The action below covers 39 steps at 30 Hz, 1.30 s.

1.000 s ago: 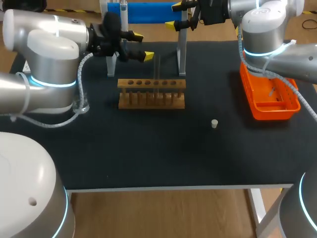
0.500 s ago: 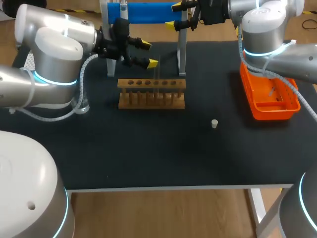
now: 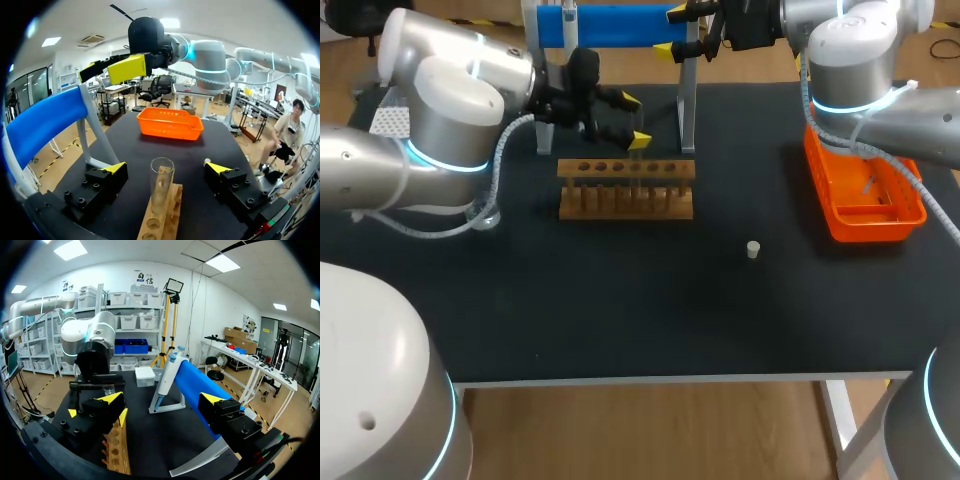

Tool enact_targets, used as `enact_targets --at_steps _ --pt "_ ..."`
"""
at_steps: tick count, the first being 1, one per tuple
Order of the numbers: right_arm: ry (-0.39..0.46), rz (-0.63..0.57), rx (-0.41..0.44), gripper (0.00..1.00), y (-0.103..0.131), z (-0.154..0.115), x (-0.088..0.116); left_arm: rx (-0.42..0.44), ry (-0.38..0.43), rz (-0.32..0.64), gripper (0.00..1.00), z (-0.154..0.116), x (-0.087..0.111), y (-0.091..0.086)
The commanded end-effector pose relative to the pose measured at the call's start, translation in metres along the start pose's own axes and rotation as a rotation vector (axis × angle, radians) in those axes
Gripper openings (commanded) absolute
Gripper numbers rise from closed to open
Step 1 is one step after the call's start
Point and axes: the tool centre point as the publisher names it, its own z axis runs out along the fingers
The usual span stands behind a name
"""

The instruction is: Invert the test tube, pick up the pipette, mount the tip to pipette, aspirate from beaker and dispense into the tube, eject the tip, return the pipette, and cap with the stopper.

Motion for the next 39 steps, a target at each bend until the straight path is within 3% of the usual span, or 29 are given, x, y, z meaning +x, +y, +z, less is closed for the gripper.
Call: enact_targets --at_steps 1,19,39 --pt "-0.001 0.000 0.001 1.00 0.000 -0.001 0.001 -0.007 0.020 0.008 1.00 0.012 -0.006 0.003" --pt "-0.001 0.000 0.001 1.00 0.000 -0.001 0.001 -0.078 -0.048 0.114 1.00 0.031 -0.005 0.022" --pt "-0.001 0.000 0.001 1.00 0.000 -0.001 0.001 -0.120 -0.009 0.133 1.00 0.042 -0.010 0.030"
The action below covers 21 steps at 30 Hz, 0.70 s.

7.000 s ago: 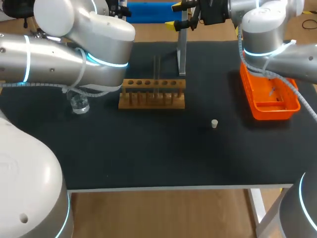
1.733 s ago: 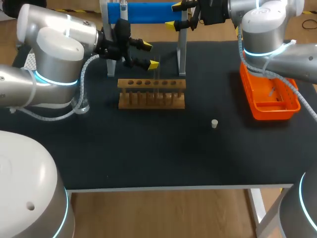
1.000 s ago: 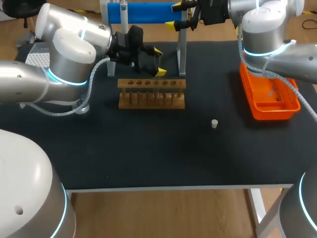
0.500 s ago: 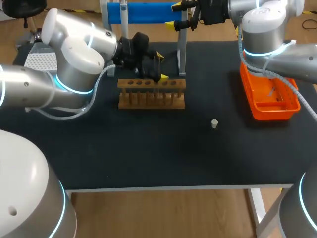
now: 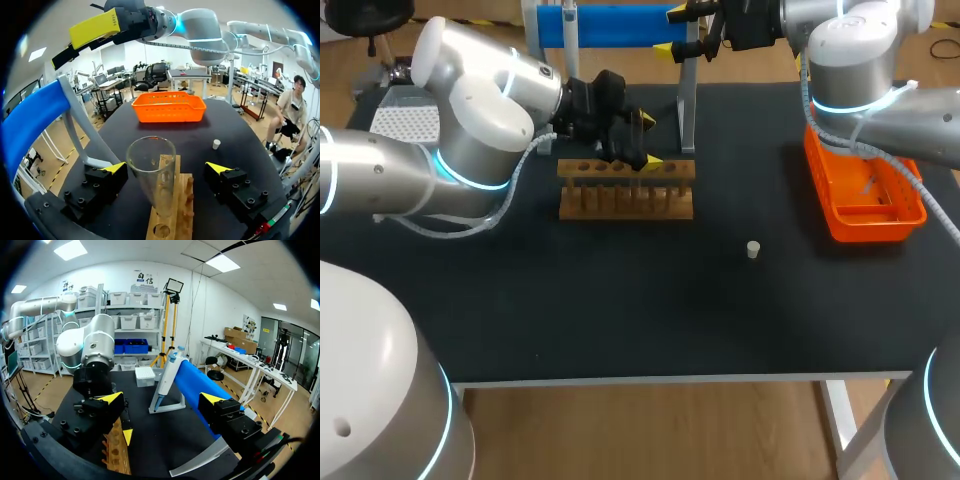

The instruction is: Invert the test tube, pick up the pipette, mount the tip to pipette, aspirate from beaker and dispense into the tube, eject the tip, return the pipette, and cap with the stopper.

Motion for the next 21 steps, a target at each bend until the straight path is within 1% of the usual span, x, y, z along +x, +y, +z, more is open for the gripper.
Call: enact_targets --at_steps 1,8,21 --pt "-0.001 0.000 0.001 1.00 0.0002 -0.0009 0.0005 -0.014 0.011 0.000 1.00 0.0041 -0.0045 -0.0007" --pt "-0.001 0.000 0.001 1.00 0.0002 -0.0009 0.0005 -0.005 0.027 0.001 1.00 0.0042 -0.0048 -0.0009" --pt "-0.001 0.000 0.001 1.00 0.0002 -0.0009 0.0005 -0.005 0.027 0.001 1.00 0.0042 -0.0048 -0.0009"
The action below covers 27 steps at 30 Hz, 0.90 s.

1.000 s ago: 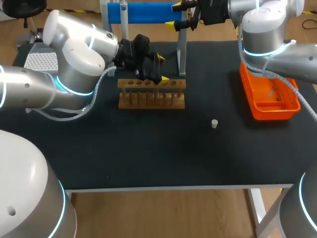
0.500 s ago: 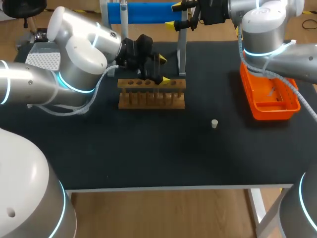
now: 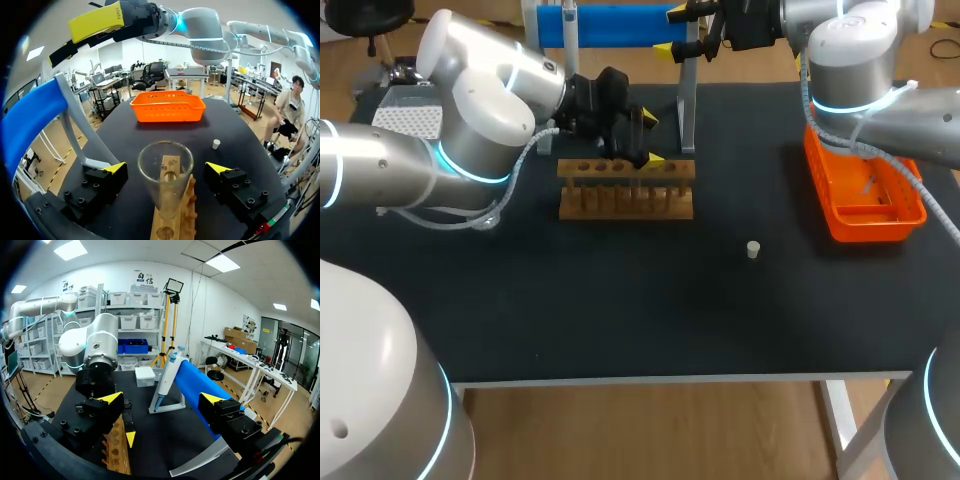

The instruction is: Invert the test tube, pick up the pipette, mount the tip to pipette, aspirate from beaker and dispense into the tube, eject the tip, return the pipette, and cap with the stopper.

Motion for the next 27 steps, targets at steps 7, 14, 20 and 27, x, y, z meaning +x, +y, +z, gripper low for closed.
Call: enact_targets --at_steps 7,14,20,27 --pt "-0.001 0.000 0.001 1.00 0.000 -0.001 0.001 0.000 0.002 0.000 1.00 0.001 -0.001 0.000" --pt "-0.001 0.000 0.001 1.00 0.000 -0.001 0.001 0.000 0.002 0.000 1.00 0.001 -0.001 0.000" --pt "-0.005 -0.003 0.015 1.00 -0.009 -0.035 0.014 0.000 0.002 0.000 1.00 0.001 -0.001 0.000" --pt "-0.018 0.001 0.019 1.00 -0.030 -0.107 0.040 0.000 0.002 0.000 1.00 0.001 -0.001 0.000"
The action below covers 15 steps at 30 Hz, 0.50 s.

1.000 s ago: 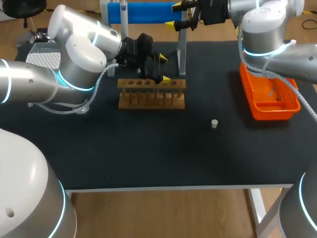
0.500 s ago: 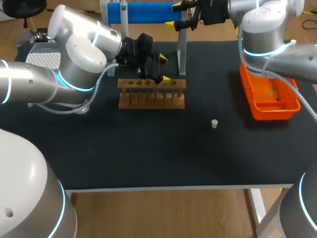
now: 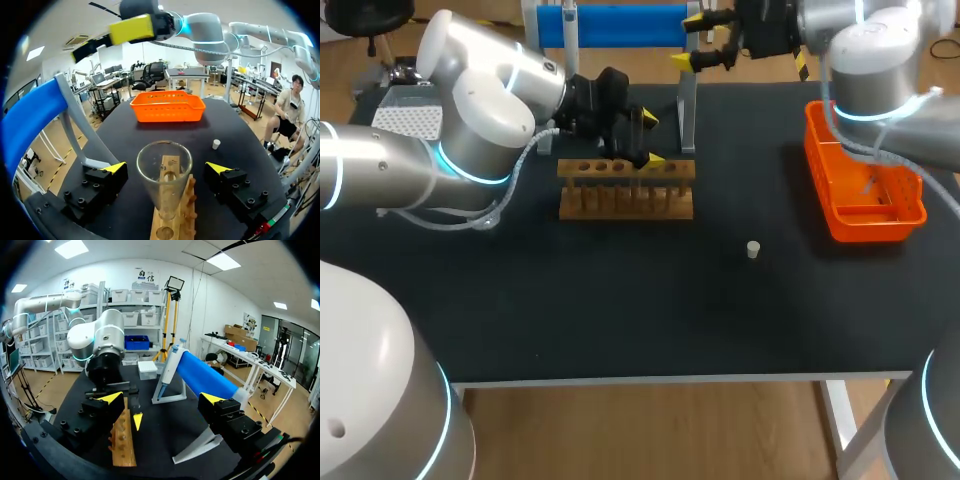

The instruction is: Invert the test tube, pick up the pipette, mount the tip to pipette, aspirate from beaker and dispense into the tube, eject the tip, return the pipette, and cap with the stopper.

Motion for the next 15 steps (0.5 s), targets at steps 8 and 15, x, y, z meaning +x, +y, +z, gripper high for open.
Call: enact_targets --at_steps 8,15 --pt "-0.014 0.028 -0.001 1.00 -0.044 -0.131 0.076 0.000 0.003 0.000 1.00 0.000 -0.001 0.000" --pt "-0.032 0.078 0.030 1.00 -0.085 -0.167 0.111 0.000 0.003 0.000 1.00 0.000 -0.001 0.000"
